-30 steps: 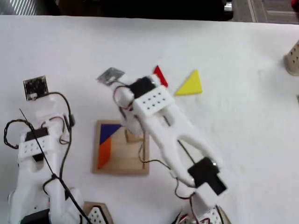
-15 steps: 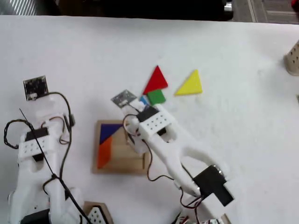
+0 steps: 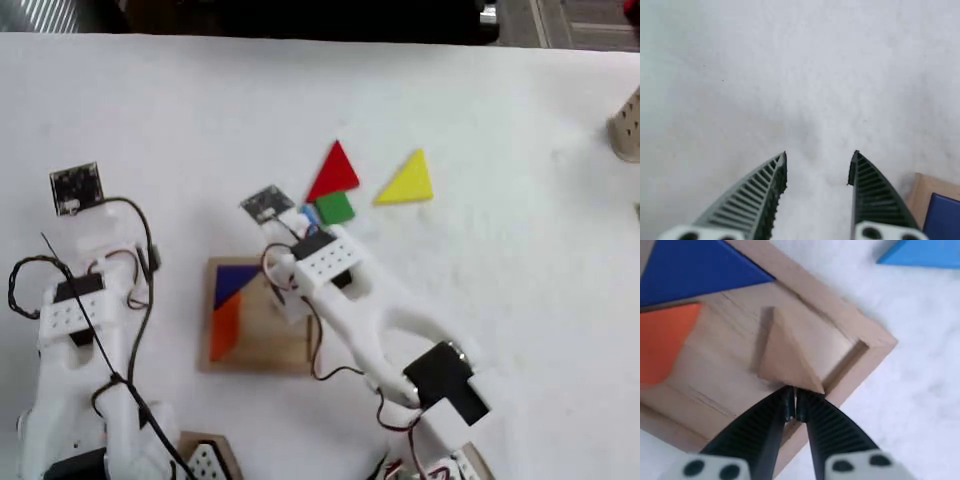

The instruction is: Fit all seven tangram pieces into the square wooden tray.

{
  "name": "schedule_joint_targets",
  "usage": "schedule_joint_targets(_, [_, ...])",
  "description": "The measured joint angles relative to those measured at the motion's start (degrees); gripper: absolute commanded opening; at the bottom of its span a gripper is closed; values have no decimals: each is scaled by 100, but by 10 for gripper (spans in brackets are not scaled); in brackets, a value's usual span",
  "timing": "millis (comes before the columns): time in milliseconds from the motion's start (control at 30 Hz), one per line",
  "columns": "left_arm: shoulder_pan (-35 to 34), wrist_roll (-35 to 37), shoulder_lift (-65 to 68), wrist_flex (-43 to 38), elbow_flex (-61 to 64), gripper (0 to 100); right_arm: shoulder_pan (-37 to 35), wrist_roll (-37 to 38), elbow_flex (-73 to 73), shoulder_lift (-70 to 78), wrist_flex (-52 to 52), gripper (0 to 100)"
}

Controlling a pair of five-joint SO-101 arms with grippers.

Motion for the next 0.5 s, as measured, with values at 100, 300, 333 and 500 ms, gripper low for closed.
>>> schedule_joint_targets(100, [0, 0, 0, 0, 0, 211, 141, 0, -149, 0, 9, 17])
schedule_joint_targets(300, [0, 0, 0, 0, 0, 211, 176, 0, -237, 0, 9, 17])
schedule_joint_targets(333, [0, 0, 0, 0, 0, 211, 176, 0, -237, 0, 9, 17])
schedule_joint_targets(500, [0, 0, 0, 0, 0, 211, 167, 0, -237, 0, 246, 17])
